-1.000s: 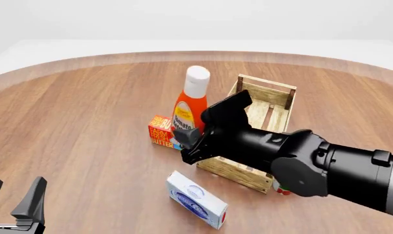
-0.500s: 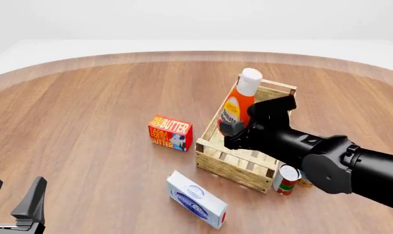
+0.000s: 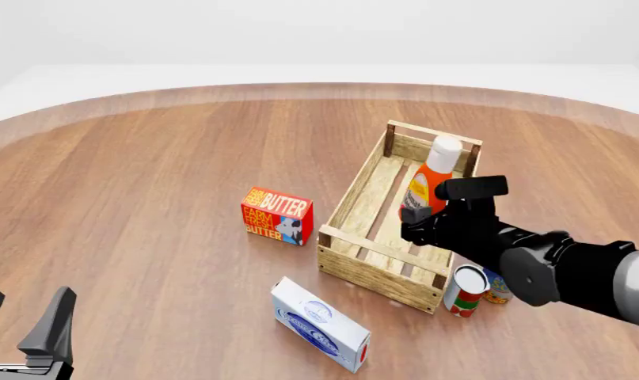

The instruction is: Pick up the ketchup, and put it in the wooden tray.

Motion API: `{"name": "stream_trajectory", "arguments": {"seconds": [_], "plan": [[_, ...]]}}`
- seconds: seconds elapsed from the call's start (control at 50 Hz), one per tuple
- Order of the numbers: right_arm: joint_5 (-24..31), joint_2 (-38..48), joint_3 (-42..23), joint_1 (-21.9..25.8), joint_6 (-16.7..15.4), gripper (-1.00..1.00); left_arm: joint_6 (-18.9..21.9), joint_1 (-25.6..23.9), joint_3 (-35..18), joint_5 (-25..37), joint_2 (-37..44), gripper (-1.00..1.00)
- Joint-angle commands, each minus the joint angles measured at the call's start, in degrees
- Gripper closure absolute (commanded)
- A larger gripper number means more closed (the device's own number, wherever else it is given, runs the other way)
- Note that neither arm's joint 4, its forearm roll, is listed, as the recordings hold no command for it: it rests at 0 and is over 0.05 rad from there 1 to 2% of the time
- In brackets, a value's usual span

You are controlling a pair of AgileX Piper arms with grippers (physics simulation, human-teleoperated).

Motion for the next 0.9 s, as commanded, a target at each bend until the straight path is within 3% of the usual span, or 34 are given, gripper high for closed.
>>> {"name": "stream_trajectory", "arguments": {"seconds": [0.02,0.14,0.58,0.9], "plan": [[-1.3,5.3,-1.9,-5.7,-2.2,1.0,0.0,0.0,0.0,0.0,0.0,-1.0],[-1.0,6.4,-3.3,-7.2,-3.9,1.0,0.0,0.0,0.0,0.0,0.0,-1.0],[-0.8,7.6,-4.0,-6.9,-4.0,1.0,0.0,0.0,0.0,0.0,0.0,-1.0],[-0.5,15.9,-11.0,-7.9,-7.8,1.0,0.0,0.0,0.0,0.0,0.0,-1.0]]}}
